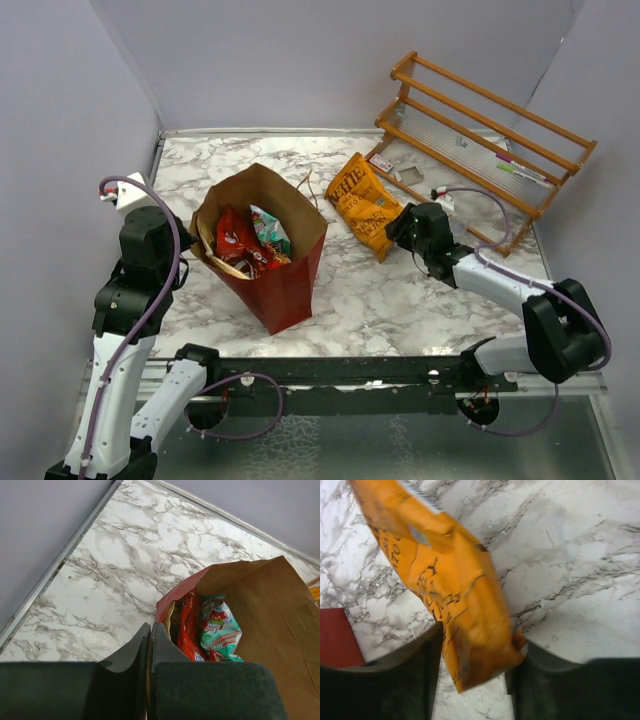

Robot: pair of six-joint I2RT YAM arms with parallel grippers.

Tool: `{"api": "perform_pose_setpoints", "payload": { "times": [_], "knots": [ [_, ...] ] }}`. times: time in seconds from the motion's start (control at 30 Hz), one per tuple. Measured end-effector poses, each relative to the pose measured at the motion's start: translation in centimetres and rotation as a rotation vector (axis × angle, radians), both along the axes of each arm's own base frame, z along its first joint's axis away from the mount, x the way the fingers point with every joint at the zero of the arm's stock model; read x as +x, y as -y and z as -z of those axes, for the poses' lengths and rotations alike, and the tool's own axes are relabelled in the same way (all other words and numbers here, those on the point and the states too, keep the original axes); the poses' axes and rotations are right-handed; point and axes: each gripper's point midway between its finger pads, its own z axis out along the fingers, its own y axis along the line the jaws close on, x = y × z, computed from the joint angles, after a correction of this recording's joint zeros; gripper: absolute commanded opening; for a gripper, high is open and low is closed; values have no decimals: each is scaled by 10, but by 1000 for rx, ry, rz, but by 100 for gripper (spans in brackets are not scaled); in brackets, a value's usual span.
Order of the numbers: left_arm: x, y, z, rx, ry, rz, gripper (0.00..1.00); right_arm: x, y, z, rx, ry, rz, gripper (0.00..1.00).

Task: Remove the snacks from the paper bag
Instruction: Place the snack at the center of the board.

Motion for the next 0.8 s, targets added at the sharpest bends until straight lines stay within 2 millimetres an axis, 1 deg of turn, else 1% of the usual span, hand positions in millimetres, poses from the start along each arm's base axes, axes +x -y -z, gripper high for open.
{"api": "perform_pose_setpoints", "payload": {
  "times": [0.03, 0.07, 0.1, 0.13, 0.2, 0.23, 0.33, 0.37, 0.43, 0.47, 0.53, 0.6, 0.63, 0.7, 0.8],
  "knots": [
    [0, 0, 0, 0, 1, 0, 0, -3, 4, 0, -15, -4, 7, 64],
    [0, 0, 0, 0, 1, 0, 0, -5, 8, -6, -30, 6, 13, 67],
    [1, 0, 0, 1, 1, 0, 0, -6, 11, -12, -42, 22, 13, 74],
    [1, 0, 1, 1, 1, 0, 0, -7, 15, -25, -55, 53, 9, 76],
    [2, 0, 2, 0, 1, 0, 0, -9, 17, -47, -74, 107, -8, 87],
    [3, 0, 3, 0, 2, 0, 0, -9, 18, -63, -82, 144, -20, 93],
    [3, 1, 3, -1, 6, 0, 0, -6, 10, -121, -81, 287, -94, 98],
    [3, 1, 3, -2, 6, 0, 0, -7, 3, -145, -79, 350, -145, 98],
    [3, 1, 3, -3, 7, 0, 0, -9, -14, -180, -69, 442, -256, 98],
    [3, 1, 3, -4, 8, 0, 0, -12, -27, -199, -62, 490, -339, 98],
    [3, 1, 3, -5, 9, 0, 0, -17, -51, -230, -42, 563, -486, 98],
    [3, 1, 2, -6, 11, 0, 0, -24, -69, -251, -27, 623, -605, 98],
    [3, 1, 2, -7, 13, 0, 0, -31, -80, -261, -18, 653, -677, 98],
    [2, 1, 1, -10, 17, 0, 0, -43, -97, -277, -10, 701, -772, 98],
    [1, 2, 1, -18, 21, 2, 0, -76, -138, -303, 2, 781, -926, 97]
  ]
}}
